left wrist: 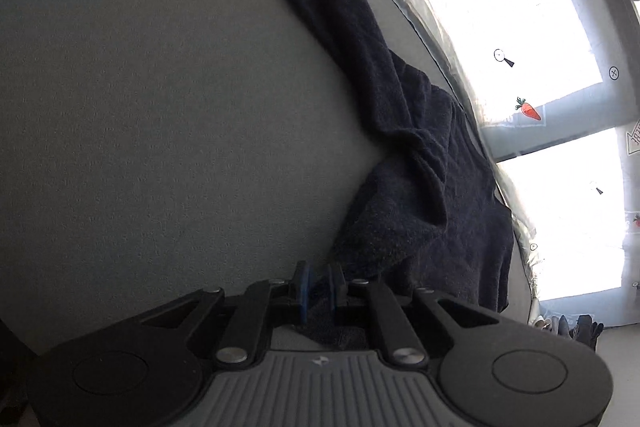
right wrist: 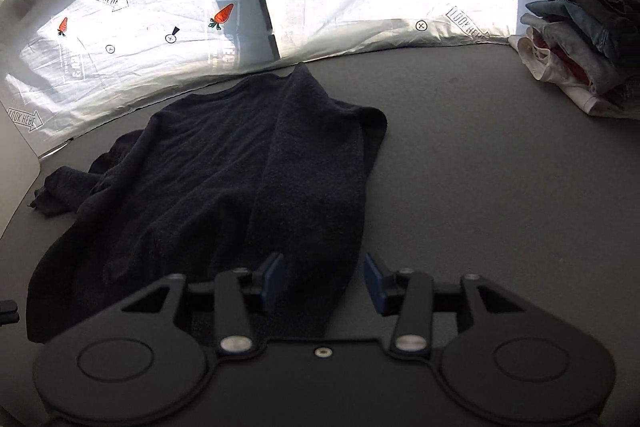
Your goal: Fold clothes
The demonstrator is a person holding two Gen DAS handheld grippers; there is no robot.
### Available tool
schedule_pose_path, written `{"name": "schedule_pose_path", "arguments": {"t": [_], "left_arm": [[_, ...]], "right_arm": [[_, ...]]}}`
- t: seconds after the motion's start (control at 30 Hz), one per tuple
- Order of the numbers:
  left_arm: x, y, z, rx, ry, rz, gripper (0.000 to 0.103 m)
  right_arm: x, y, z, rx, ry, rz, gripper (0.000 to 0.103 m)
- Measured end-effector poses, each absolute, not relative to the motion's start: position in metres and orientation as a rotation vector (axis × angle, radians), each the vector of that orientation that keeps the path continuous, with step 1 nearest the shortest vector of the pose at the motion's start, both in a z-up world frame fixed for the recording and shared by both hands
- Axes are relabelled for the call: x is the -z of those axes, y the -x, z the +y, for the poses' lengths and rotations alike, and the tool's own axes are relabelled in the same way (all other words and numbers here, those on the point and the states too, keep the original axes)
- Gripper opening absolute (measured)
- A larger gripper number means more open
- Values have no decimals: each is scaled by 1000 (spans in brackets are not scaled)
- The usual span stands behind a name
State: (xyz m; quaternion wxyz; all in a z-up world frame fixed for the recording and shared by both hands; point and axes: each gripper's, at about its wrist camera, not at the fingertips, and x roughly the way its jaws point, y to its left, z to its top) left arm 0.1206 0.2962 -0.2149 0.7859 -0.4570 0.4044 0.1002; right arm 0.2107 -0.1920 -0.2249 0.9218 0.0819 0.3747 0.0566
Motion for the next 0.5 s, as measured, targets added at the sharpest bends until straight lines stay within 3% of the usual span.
{"name": "schedule_pose_path", "arguments": {"t": [0.23, 0.3, 0.5], "left_arm": [[192, -129, 269, -179, 866, 843, 20], [192, -134, 260, -174, 835, 864, 26], [195, -165, 230, -167, 620, 914, 40]], "right_arm": [[237, -225, -222, -95, -288, 720, 29], [240, -231, -226, -121, -310, 738, 19], [246, -246, -229, -154, -299, 795, 18]]}}
